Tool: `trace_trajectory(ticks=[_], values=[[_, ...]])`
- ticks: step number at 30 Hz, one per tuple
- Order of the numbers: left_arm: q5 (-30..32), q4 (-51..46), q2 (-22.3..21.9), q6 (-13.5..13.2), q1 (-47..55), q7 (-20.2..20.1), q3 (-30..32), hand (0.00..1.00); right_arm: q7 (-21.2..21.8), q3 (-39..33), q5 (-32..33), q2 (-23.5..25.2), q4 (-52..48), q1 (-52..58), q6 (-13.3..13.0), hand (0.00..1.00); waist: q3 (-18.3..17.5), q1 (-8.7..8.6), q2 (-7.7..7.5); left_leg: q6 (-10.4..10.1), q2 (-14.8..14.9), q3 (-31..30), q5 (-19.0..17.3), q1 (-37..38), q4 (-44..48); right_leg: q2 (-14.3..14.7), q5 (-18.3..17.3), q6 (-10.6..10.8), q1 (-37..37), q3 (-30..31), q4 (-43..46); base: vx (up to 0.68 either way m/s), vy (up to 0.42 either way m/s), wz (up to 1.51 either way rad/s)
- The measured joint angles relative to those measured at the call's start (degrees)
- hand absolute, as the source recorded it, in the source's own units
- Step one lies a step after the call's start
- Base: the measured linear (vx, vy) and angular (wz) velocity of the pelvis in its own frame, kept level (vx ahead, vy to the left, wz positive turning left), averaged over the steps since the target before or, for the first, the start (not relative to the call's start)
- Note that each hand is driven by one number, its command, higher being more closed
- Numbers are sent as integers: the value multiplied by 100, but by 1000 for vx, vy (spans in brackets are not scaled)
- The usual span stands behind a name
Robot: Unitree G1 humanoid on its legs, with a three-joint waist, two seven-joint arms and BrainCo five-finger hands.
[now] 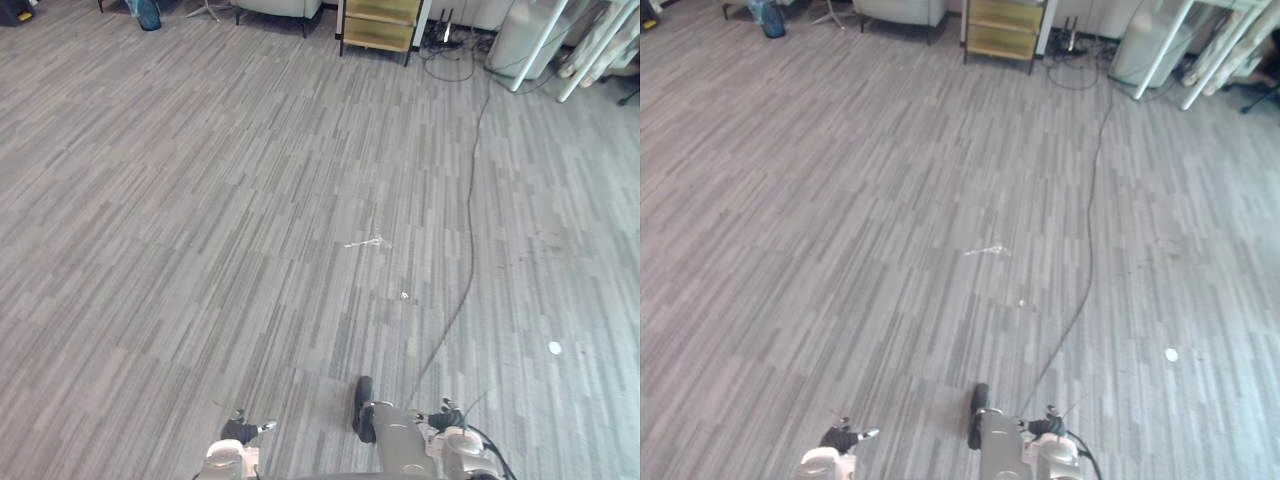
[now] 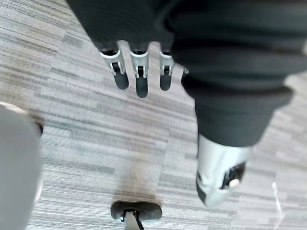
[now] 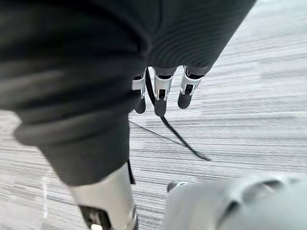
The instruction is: Pick up cushions and gather them together orderly.
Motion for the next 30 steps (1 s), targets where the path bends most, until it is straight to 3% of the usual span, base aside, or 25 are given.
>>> trace_trajectory(ticks=[1, 2, 3, 4, 5, 6, 8, 10, 11, 12, 14, 15, 16, 17, 18, 19, 21, 23, 24, 25, 27, 28, 29, 30], values=[[-1, -66, -72, 20, 16, -4, 105, 0, -2, 30, -2, 3, -3, 30, 4, 0, 54, 3, 96, -57, 147, -86, 1093, -404, 985, 95, -181, -36, 419, -32, -133, 655, -180, 12], [-2, -184, -124, 19, 54, -11, 132, 0, -2, 124, -2, 73, 4, 38, 25, 0, 102, 92, 129, -91, 432, -55, 981, -928, 2198, 249, -340, -107, 900, -30, -351, 520, -78, 1], [-2, -269, -130, 15, 66, -18, 131, 0, -5, 122, -2, 106, 10, 80, 42, 0, 120, 152, 140, -1, 567, 58, 588, -1285, 2885, 317, -421, -162, 1233, -22, -491, 739, -80, -4], [-3, -373, -99, 13, 100, -15, 98, 0, -14, 127, 14, 184, 17, 42, 53, 0, 161, 193, 39, 31, 540, 205, 130, -1821, 3324, 321, -520, -164, 1747, 25, -796, 691, -100, -9], [-30, -602, 11, -28, 202, -20, -82, 0, -24, 234, 67, 223, 25, -39, 48, 0, 158, 266, -122, 85, 367, 421, -283, -2489, 3103, 292, -586, -110, 2278, 125, -1285, 681, -92, -9], [-37, -653, 29, -51, 201, -18, -96, 0, -23, 241, 73, 220, 30, -49, 48, 0, 158, 294, -126, 90, 304, 472, -377, -2667, 2954, 285, -612, -91, 2404, 162, -1394, 545, -26, -26], [-125, -769, 36, -108, 194, -9, -108, 0, -33, 222, 108, 171, 191, -173, 49, 0, 161, 433, -131, 99, -34, 686, -649, -3188, 1500, 197, -653, 17, 2819, 332, -1701, 617, 90, -43], [-151, -767, 40, -134, 204, -3, -107, 0, -58, 228, 109, 98, 335, -258, 52, 0, 141, 502, -87, -63, -370, 738, -245, -3225, -814, 59, -866, 268, 3128, 543, -1944, 516, 152, -55], [-200, -755, 55, -145, 222, -5, -105, 0, -84, 238, 109, 74, 385, -265, 46, 0, 134, 583, -69, -46, -384, 763, 555, -3154, -1278, 27, -1020, 353, 3291, 686, -2039, 481, 182, -59], [-193, -743, 152, -144, 206, 8, -110, 0, -91, 298, 109, 169, 488, -289, 63, 0, 62, 656, -273, 106, -603, 959, 421, -3052, -1264, -193, -1029, 382, 3430, 816, -2128, 789, 229, -43], [-214, -711, 219, -157, 188, -4, -51, 0, -92, 221, 105, 189, 485, -190, 64, 0, 23, 652, -399, 369, -734, 973, -69, -3155, -727, -360, -850, 558, 3485, 798, -1957, 748, 192, 1], [-211, -695, 220, -153, 177, -5, -49, 0, -92, 201, 101, 169, 471, -125, 66, 0, 8, 651, -394, 434, -732, 983, -262, -3107, -545, -393, -861, 598, 3425, 827, -1562, 626, 177, 15], [-208, -620, 236, -140, 177, -4, -67, 0, -90, 105, 79, 175, 461, -65, 65, 0, -14, 655, -412, 452, -751, 996, -516, -2882, -514, -458, -801, 802, 3107, 931, -544, 606, 173, 13], [-195, -545, 282, -126, 154, -31, -118, 0, -67, 44, 49, 192, 460, -54, 63, 0, -6, 651, -428, 450, -795, 988, -664, -2556, -637, -554, -498, 1290, 2618, 1014, 735, 709, 188, 6], [-193, -459, 331, -83, 120, -51, -212, 0, -47, 1, 38, 212, 459, -32, 58, 0, 5, 633, -464, 459, -880, 932, -752, -2235, -807, -644, -410, 1460, 2274, 1013, 1686, 597, 118, 17], [-190, -404, 351, -39, 114, -72, -312, 0, -7, -17, 21, 205, 456, 58, 60, 0, 11, 557, -473, 477, -998, 845, -815, -1636, -1181, -826, -581, 1175, 1911, 742, 2702, 704, 99, 28], [-190, -362, 328, -37, 145, -83, -533, 0, 18, -11, 4, 208, 378, 216, 65, 0, -19, 399, -400, 495, -1041, 568, -834, -850, -1769, -948, -869, 775, 1518, 114, 2969, 562, 31, 47], [-171, -261, 332, -41, 14, -107, -714, 0, 27, -4, 12, 162, 200, 258, 34, 0, 20, 290, -331, 495, -982, 323, -833, -229, -2224, -911, -1128, 495, 1046, -423, 2301, 481, -44, 70], [-133, -237, 319, -42, -50, -116, -760, 0, 29, -6, 16, 141, 192, 231, 17, 0, 18, 211, -388, 494, -916, 225, -833, 20, -2395, -834, -1104, 505, 724, -586, 1463, 513, -120, 80], [-123, -236, 335, -45, -69, -117, -781, 0, 30, 0, 12, 137, 194, 187, 10, 0, 4, 151, -429, 473, -865, 135, -845, 130, -2522, -750, -850, 568, 537, -590, 637, 622, -180, 106], [-117, -237, 338, -62, -72, -122, -878, 0, 25, -14, 12, 118, 223, 138, -1, 0, -17, 76, -539, 174, -752, -44, -1026, 600, -2894, -636, 144, 563, 272, -542, -1175, 615, -247, 88], [-114, -228, 336, -60, -13, -121, -877, 0, 27, -11, 11, 90, 262, 166, 4, 0, -5, 63, -579, 67, -715, -91, -1114, 819, -2994, -580, 719, 518, 243, -446, -1302, 786, -332, 33], [-88, -136, 264, -54, 51, -118, -880, 0, 40, -4, -6, -1, 293, 116, 24, 0, -65, 100, -435, 55, -516, -180, -1126, 972, -2952, -376, 1009, 187, 285, -387, -1098, 544, -221, 4], [-62, -96, 263, -55, 65, -131, -872, 0, 39, -19, -7, -4, 289, 70, 32, 0, -103, 104, -361, 55, -419, -185, -1083, 889, -2813, -311, 847, 96, 215, -388, -913, 676, -251, -9]])
